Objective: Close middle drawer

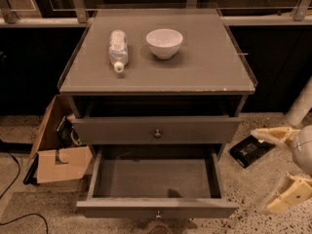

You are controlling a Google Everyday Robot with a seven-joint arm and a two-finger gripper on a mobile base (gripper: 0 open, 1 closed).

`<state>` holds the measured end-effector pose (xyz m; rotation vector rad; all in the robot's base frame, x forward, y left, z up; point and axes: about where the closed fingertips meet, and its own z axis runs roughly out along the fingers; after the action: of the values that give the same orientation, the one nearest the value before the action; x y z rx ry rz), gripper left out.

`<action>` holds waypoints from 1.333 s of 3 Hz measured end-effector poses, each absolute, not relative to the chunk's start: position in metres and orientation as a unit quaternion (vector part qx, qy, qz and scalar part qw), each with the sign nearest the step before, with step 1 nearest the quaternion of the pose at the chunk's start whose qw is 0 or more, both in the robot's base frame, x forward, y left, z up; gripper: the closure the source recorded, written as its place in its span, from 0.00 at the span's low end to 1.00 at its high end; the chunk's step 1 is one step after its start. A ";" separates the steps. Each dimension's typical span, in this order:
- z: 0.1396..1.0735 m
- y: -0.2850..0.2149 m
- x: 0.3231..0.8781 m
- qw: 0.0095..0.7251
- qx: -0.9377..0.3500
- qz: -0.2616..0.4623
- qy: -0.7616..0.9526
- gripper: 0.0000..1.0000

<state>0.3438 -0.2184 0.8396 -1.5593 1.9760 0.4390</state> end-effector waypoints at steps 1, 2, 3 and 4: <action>0.835 -0.217 0.343 0.288 -0.584 0.168 0.740 0.38; 0.825 -0.216 0.344 0.295 -0.578 0.162 0.743 0.62; 0.804 -0.215 0.344 0.304 -0.567 0.135 0.753 0.92; 0.783 -0.213 0.343 0.301 -0.561 0.114 0.762 1.00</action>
Offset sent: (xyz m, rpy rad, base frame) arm 0.0020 0.0012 -0.0289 0.0132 -0.0269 -0.0495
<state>0.3430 -0.2127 0.7827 -1.4890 2.0220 0.3021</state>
